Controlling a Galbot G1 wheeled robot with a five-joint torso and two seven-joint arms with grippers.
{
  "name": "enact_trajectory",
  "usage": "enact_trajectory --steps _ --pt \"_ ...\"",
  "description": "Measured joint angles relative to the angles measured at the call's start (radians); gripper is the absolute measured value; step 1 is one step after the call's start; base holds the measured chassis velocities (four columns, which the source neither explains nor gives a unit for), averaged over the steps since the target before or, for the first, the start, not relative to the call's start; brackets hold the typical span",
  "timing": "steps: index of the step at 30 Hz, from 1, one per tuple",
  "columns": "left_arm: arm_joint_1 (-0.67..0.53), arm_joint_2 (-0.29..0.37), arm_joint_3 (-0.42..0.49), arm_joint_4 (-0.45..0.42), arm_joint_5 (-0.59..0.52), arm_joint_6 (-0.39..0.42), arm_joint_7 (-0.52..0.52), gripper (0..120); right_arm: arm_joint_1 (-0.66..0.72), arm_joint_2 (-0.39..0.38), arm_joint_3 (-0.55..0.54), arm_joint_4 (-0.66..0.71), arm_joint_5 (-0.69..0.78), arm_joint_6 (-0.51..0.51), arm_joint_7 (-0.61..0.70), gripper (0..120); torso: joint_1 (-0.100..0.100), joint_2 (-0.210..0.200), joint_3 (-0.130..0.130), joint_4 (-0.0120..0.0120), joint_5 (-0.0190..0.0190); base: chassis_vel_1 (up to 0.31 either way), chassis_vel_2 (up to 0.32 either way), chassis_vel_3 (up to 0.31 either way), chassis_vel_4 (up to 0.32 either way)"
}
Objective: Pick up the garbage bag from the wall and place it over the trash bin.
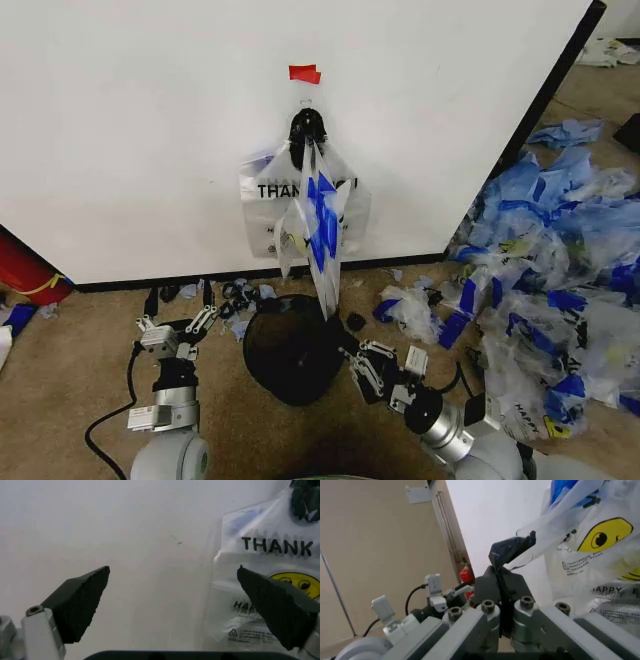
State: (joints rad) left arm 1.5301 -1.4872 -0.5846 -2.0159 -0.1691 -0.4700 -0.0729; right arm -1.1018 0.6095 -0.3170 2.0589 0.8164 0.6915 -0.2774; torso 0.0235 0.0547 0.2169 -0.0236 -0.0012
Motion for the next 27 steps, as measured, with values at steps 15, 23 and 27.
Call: enact_trajectory --steps 15,23,27 --pt "-0.001 0.022 -0.003 0.001 -0.002 -0.001 0.000 100 -0.088 -0.047 0.028 -0.052 -0.087 0.093 -0.068 0 0.000 0.000 0.000 0.0000 0.0000 0.000 0.000 0.000 0.000" --pt "-0.009 0.035 -0.004 0.005 -0.011 0.004 0.000 100 -0.161 -0.055 0.077 -0.071 -0.125 0.131 -0.114 0 0.000 0.000 0.000 0.0000 -0.0001 0.000 0.000 0.000 0.000" --pt "-0.013 0.044 -0.007 0.010 -0.018 0.005 -0.002 99 -0.217 -0.057 0.122 -0.077 -0.144 0.135 -0.133 0 0.000 0.000 0.000 0.0000 -0.0001 0.000 0.000 0.000 0.000"
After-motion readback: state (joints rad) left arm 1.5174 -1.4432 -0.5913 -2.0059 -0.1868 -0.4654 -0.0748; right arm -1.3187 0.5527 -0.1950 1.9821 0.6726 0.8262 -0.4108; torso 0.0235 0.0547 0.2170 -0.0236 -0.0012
